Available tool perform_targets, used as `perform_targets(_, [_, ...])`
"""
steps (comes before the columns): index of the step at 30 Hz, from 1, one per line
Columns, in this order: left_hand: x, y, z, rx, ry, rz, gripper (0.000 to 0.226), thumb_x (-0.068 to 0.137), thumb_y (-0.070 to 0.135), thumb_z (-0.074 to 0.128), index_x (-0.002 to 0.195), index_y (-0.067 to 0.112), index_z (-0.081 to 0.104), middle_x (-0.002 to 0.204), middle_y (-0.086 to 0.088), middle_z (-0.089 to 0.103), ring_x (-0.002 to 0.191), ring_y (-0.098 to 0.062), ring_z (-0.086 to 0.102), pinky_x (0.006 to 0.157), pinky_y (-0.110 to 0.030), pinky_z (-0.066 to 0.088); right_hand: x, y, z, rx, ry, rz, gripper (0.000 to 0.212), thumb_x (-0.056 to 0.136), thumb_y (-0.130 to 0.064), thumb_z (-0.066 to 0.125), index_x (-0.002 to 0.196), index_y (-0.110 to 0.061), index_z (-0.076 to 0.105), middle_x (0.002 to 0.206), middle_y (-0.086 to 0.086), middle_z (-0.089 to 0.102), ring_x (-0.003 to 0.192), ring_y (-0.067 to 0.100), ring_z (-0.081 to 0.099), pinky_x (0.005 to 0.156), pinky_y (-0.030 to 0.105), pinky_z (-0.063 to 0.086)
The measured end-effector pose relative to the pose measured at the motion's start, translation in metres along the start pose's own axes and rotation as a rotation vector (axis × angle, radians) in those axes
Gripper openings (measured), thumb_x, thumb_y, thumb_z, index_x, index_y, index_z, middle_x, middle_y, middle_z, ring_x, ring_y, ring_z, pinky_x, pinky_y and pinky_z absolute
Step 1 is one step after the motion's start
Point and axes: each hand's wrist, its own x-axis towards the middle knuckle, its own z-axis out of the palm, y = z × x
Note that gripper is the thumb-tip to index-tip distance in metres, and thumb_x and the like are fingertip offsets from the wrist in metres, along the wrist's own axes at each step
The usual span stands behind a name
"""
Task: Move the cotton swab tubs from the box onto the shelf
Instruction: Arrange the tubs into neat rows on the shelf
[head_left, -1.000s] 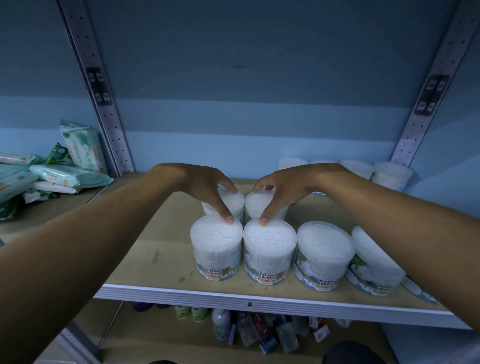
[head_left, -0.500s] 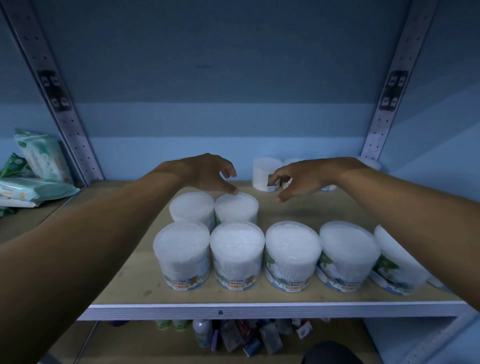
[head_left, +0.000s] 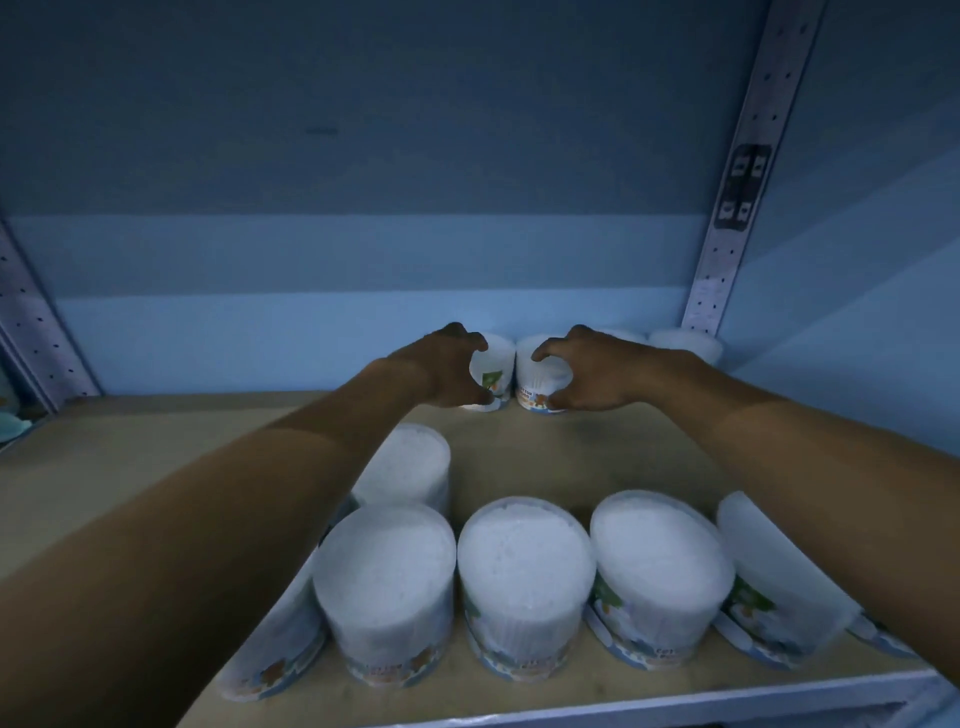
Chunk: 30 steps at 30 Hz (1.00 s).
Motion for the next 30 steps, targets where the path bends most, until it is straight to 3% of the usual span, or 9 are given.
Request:
perform_targets(6, [0.031, 0.004, 0.01, -0.011, 0.012, -0.024, 0.085, 0.08, 0.052, 0.071, 0.15, 0.024, 0.033, 0.151, -0.001, 0.033, 0.137, -0.027, 0.039, 0.106, -0.041, 0.042, 0.026, 0.009, 0.007, 0.003, 0.021, 0.025, 0.078, 0.088, -0.045, 0.069, 0.154, -0.032, 0.029, 0.151, 0.009, 0.032, 0.135, 0.032, 0.04, 0.107, 0.046, 0.042])
perform_targets(9, [0.042, 0.008, 0.009, -0.024, 0.01, -0.025, 0.06, 0.075, 0.047, 0.074, 0.124, 0.019, 0.053, 0.127, -0.005, 0.053, 0.118, -0.03, 0.055, 0.095, -0.045, 0.051, 0.04, 0.009, 0.009, -0.018, 0.032, 0.053, 0.083, 0.087, -0.054, 0.067, 0.154, -0.034, 0.024, 0.151, 0.008, 0.032, 0.137, 0.033, 0.039, 0.109, 0.05, 0.039])
perform_targets(11, [0.048, 0.01, 0.008, -0.031, -0.002, -0.017, 0.047, 0.077, 0.044, 0.073, 0.112, 0.017, 0.057, 0.114, -0.006, 0.058, 0.106, -0.028, 0.06, 0.089, -0.045, 0.055, 0.049, 0.009, 0.012, -0.042, 0.025, 0.068, 0.084, 0.085, -0.061, 0.065, 0.154, -0.035, 0.023, 0.151, 0.007, 0.033, 0.137, 0.034, 0.04, 0.113, 0.053, 0.032])
perform_targets(17, [0.06, 0.005, 0.015, -0.069, 0.017, -0.042, 0.057, 0.086, 0.043, 0.068, 0.134, 0.019, 0.049, 0.13, -0.009, 0.056, 0.118, -0.029, 0.054, 0.098, -0.041, 0.049, 0.069, 0.007, 0.017, -0.089, 0.001, 0.099, 0.081, 0.084, -0.067, 0.06, 0.151, -0.037, 0.026, 0.148, 0.01, 0.039, 0.136, 0.037, 0.042, 0.113, 0.058, 0.028])
perform_targets(20, [0.061, 0.001, 0.014, -0.077, 0.04, -0.035, 0.053, 0.088, 0.046, 0.067, 0.131, 0.022, 0.048, 0.132, -0.009, 0.052, 0.12, -0.029, 0.052, 0.092, -0.033, 0.044, 0.073, 0.007, 0.017, -0.087, 0.0, 0.106, 0.076, 0.087, -0.064, 0.059, 0.151, -0.037, 0.027, 0.147, 0.011, 0.043, 0.135, 0.037, 0.043, 0.114, 0.058, 0.027])
perform_targets(25, [0.059, 0.003, 0.007, -0.061, 0.019, -0.024, 0.042, 0.085, 0.042, 0.069, 0.119, 0.023, 0.052, 0.124, -0.009, 0.052, 0.114, -0.028, 0.052, 0.088, -0.032, 0.044, 0.066, 0.004, 0.01, -0.089, -0.009, 0.094, 0.072, 0.091, -0.051, 0.063, 0.151, -0.038, 0.026, 0.146, 0.01, 0.045, 0.135, 0.036, 0.044, 0.118, 0.057, 0.02])
perform_targets(30, [0.051, 0.005, -0.001, -0.04, -0.03, 0.013, 0.04, 0.081, 0.039, 0.072, 0.114, 0.026, 0.055, 0.117, -0.002, 0.052, 0.104, -0.022, 0.051, 0.08, -0.028, 0.039, 0.051, 0.001, 0.003, -0.067, -0.046, 0.03, 0.074, 0.087, -0.037, 0.07, 0.147, -0.036, 0.028, 0.135, 0.009, 0.05, 0.125, 0.03, 0.05, 0.104, 0.043, 0.034])
